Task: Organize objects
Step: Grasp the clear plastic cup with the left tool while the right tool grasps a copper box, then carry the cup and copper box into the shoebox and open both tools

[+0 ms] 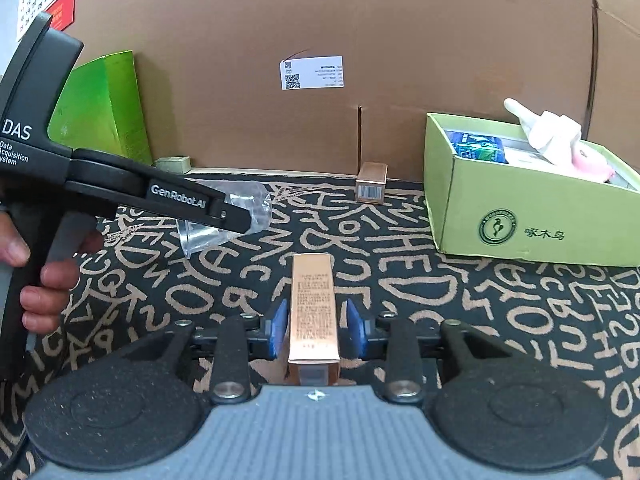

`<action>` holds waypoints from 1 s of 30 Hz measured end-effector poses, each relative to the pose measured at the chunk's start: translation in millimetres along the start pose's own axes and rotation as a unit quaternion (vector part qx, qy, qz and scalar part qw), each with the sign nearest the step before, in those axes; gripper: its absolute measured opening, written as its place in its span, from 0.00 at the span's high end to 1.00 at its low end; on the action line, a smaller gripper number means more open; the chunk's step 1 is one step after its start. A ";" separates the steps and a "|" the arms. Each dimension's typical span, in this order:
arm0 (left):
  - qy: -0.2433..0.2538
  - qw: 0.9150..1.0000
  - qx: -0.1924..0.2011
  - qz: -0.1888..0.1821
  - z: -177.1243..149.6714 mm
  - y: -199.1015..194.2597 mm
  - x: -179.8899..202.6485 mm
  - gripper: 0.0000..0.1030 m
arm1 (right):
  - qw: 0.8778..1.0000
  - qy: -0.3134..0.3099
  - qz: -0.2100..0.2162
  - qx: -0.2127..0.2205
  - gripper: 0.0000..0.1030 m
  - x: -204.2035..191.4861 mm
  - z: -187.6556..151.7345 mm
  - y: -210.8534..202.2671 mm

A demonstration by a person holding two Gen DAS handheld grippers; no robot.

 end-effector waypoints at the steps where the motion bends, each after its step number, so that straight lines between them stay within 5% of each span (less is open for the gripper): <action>1: 0.000 1.000 -0.003 0.000 0.4 1.5 0.1 0.75 | 1.000 0.001 0.001 -0.003 0.65 -0.3 -0.1 2.3; 6: 0.001 1.000 -0.014 0.012 1.1 7.9 -0.4 0.76 | 1.000 0.011 0.012 -0.015 0.73 -1.7 -4.2 9.4; 8: 0.005 1.000 -0.020 0.006 0.6 8.8 0.6 0.94 | 1.000 0.018 0.018 -0.009 0.73 -0.3 -4.3 6.4; 15: 0.027 0.999 0.012 -0.017 13.0 -15.6 25.3 0.94 | 0.999 0.042 0.015 0.025 0.73 18.5 -1.3 -15.8; 23: 0.076 0.993 0.070 -0.065 61.4 -50.4 93.6 0.94 | 0.989 0.087 -0.063 0.103 0.73 96.2 25.0 -61.1; 30: 0.109 0.988 0.058 -0.087 109.3 -28.4 166.7 0.94 | 0.975 0.124 -0.127 0.136 0.73 181.1 56.3 -70.8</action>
Point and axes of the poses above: each gripper's, at about its wrist camera, not at the fingertips, and y roughly the way its jaws point, x to its right, z to its top, the point moved 5 cm from there along y, roughly the way its jaws point, and after that the axes turned 14 degrees about -x, right-handed, at the moved point
